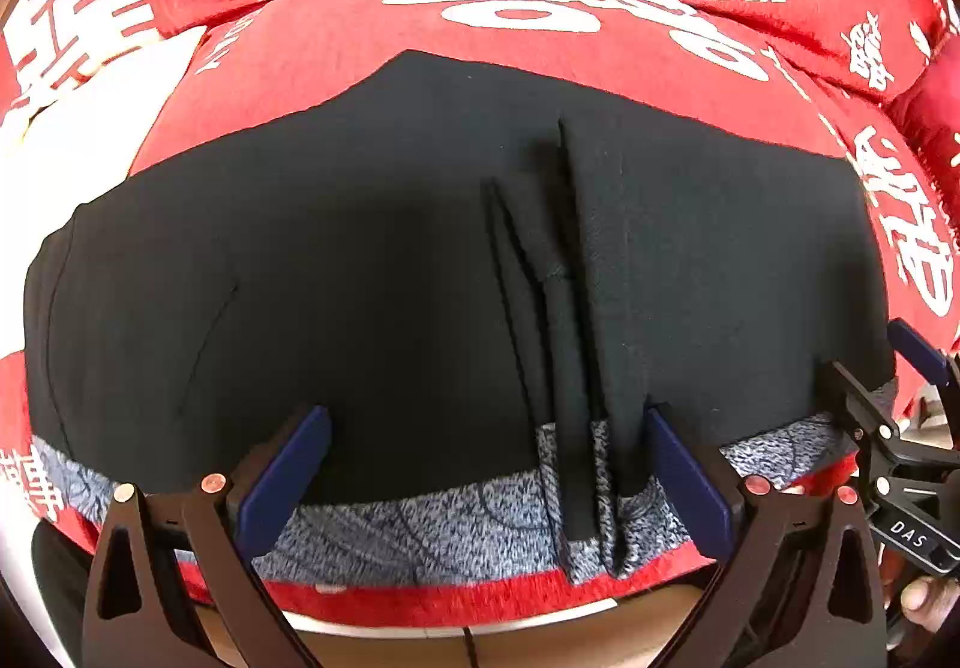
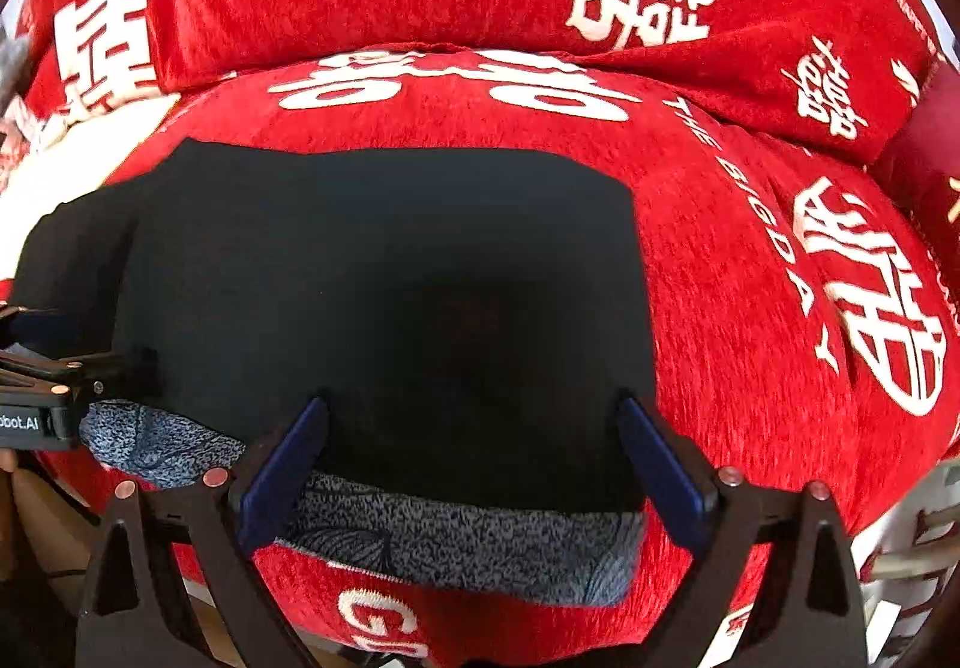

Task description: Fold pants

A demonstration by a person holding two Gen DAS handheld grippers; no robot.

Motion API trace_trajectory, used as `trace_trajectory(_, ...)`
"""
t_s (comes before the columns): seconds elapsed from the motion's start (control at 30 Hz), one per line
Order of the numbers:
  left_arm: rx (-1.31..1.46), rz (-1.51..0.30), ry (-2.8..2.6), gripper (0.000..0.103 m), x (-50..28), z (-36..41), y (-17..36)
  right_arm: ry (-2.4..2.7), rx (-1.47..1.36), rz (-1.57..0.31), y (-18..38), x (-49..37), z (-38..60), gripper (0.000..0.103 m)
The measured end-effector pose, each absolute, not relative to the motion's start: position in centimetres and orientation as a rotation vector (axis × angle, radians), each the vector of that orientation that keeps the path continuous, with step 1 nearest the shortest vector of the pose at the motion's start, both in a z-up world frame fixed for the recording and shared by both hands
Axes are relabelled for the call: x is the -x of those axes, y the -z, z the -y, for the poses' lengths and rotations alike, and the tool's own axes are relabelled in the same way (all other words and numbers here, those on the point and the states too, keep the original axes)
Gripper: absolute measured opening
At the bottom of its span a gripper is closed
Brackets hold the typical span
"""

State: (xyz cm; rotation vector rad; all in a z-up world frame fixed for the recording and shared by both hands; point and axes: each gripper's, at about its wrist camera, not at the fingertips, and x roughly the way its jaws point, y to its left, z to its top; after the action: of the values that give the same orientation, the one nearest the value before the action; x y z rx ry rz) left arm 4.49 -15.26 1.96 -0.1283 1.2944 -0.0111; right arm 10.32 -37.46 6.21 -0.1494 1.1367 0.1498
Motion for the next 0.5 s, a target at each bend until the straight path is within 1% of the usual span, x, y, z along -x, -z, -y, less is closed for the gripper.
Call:
trace_trajectory(0.1, 0.106, -1.266, 0.003, 0.103, -3.9, 15.1, -2.8, -0.16, 0.127, -1.125, -6.8, -9.7, 37.3, 0.098)
trace_trajectory(0.2, 0.084, -1.283, 0.013, 0.103, -3.8, 15.4, -2.1, -0.152, 0.202, -1.147, -5.8, -9.5, 36.6, 0.1)
trace_trajectory(0.27, 0.088, -1.283, 0.016, 0.103, -3.8, 15.5, -1.8, -0.152, 0.142, -1.136, -7.0, -10.0, 36.7, 0.1)
trace_trajectory(0.37, 0.111, -1.289, 0.018, 0.103, -3.9, 15.2, -1.7, -0.155, 0.082, -1.087, -8.7, -11.7, 36.2, 0.1)
trace_trajectory(0.5, 0.104, -1.281, 0.018, 0.103, -3.8, 15.3, -1.7, -0.156, 0.112, -1.13, -6.9, -15.7, 33.5, 0.1)
